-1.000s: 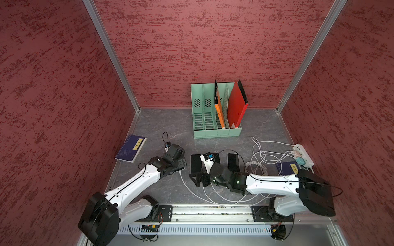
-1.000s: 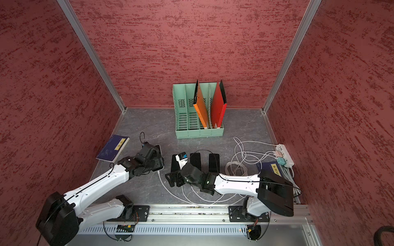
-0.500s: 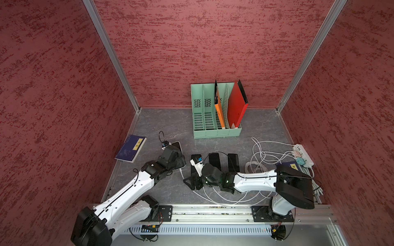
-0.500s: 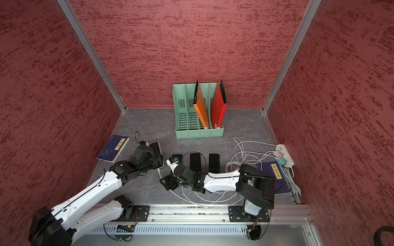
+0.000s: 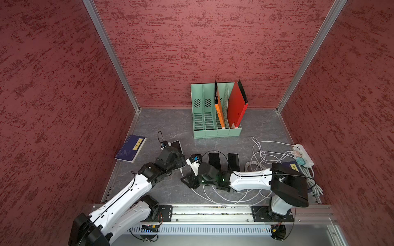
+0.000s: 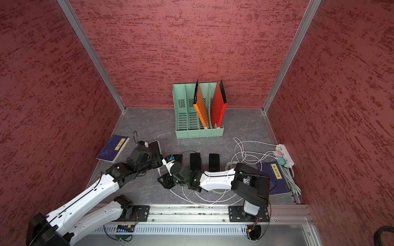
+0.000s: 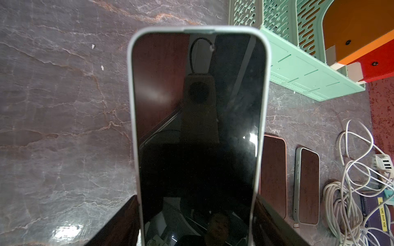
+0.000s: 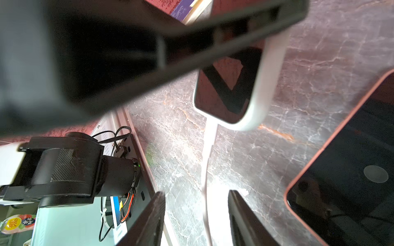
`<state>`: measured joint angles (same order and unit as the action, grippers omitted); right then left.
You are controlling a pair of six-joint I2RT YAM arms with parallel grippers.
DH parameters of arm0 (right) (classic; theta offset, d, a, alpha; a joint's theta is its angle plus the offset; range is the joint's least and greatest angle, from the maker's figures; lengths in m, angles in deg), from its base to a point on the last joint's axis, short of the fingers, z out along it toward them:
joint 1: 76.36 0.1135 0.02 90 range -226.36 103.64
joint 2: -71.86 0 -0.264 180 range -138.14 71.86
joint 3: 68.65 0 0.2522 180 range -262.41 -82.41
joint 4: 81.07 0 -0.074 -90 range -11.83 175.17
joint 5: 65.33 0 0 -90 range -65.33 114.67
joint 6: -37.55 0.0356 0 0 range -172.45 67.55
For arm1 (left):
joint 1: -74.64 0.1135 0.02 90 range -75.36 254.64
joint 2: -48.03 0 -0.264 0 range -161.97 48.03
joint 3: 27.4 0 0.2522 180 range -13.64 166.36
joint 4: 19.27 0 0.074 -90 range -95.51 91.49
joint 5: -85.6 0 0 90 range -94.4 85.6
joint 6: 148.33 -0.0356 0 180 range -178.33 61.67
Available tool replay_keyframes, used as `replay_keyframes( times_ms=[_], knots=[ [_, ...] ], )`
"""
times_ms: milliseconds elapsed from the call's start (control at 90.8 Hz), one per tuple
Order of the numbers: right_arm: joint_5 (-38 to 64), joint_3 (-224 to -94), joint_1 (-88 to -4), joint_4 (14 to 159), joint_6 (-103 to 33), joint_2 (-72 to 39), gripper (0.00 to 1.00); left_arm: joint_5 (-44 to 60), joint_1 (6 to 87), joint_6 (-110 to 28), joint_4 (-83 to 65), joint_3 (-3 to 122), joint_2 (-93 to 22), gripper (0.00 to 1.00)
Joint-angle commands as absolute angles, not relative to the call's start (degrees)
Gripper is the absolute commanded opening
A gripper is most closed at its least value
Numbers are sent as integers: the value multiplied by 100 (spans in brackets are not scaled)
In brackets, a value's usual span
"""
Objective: Unplug the charging cable from the phone
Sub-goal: Remove the charging cable from the phone.
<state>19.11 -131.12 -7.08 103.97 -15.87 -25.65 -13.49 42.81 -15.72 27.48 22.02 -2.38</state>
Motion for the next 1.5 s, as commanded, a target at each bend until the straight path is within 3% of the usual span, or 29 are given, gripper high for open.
replay_keyframes(
  times_ms=[0, 1488],
  knots=[
    [1887, -13310, -705, 10382, -1634, -2635, 47, -1356, 4267, -1588, 2500, 2195, -73, 0],
    [2167, -13470, -729, 9982, -1512, -2838, 14, -1113, 4267, -1599, 2202, 2149, -32, 0]
  ],
)
